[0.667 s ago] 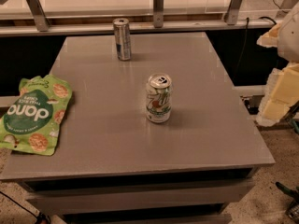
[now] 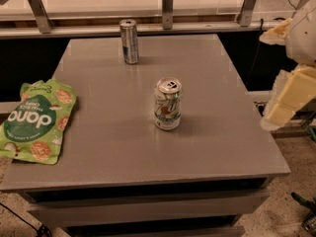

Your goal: Pick 7up can

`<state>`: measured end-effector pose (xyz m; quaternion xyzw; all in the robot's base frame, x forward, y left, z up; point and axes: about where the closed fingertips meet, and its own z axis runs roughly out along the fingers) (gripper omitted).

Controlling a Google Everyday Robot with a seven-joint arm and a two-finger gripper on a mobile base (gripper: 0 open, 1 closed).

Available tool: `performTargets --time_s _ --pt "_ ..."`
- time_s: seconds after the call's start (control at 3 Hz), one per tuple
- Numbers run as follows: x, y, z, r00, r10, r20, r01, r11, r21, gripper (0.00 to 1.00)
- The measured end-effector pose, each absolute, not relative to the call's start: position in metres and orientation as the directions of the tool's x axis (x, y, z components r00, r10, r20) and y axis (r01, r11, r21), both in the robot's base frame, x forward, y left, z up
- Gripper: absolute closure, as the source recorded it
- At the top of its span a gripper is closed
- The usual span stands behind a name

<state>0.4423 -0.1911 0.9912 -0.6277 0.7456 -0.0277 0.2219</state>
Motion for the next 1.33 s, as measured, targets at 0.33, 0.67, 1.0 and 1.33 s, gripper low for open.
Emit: performTargets --time_s 0.33,0.67,1.0,1.33 --pt "0.456 -0.136 1.004 0.082 -0.907 -0.413 -0.917 0.093 -0.387 0.0" --pt "0.465 -0.084 1.01 0.217 -0.856 -0.47 -0.916 -0.012 -0.401 0.0" --pt "0.473 -0.05 1.001 0.262 -0.834 -0.486 -0.926 -0.075 -0.369 0.0" --pt "0.474 -0.045 1.001 0.267 -0.831 -0.487 -0.927 -0.083 -0.366 0.0"
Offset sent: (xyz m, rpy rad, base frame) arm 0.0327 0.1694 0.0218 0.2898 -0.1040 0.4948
